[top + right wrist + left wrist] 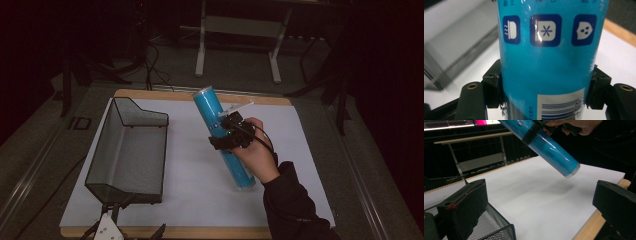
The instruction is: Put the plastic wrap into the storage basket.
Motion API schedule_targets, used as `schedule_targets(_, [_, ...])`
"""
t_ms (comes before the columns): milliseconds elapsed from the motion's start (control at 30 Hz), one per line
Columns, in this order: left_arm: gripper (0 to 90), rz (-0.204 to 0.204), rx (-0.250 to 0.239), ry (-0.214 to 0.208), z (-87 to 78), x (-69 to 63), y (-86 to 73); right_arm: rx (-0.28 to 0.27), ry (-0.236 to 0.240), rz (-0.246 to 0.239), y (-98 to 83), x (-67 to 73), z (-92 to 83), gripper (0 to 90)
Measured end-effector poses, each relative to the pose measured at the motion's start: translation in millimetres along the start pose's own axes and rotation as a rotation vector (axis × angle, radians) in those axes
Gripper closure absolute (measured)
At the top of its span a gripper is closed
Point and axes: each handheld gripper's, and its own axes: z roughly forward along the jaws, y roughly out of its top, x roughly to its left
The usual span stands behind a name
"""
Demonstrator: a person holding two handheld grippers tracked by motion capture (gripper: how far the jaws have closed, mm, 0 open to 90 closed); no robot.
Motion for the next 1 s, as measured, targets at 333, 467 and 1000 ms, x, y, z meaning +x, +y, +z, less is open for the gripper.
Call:
schedule_targets(333, [0.2, 0.005, 0.002, 0.007, -0.4, 0.5, -0.1, -0.092, 0.058, -0.004, 43.8, 25.7, -4.6, 32.0])
schedule_targets(467, [0.2, 0.006, -0.002, -0.003, -1.2, 0.3, -0.2, -0.122, 0.102, 0.007, 58.0, 34.4, -3.4, 32.0])
schedule_targets(1000, [0.2, 0.016, -0.014, -0.009, -2.9, -1.2, -0.2, -0.243, 0.201, 0.098, 96.3, 56.7, 9.3, 31.9])
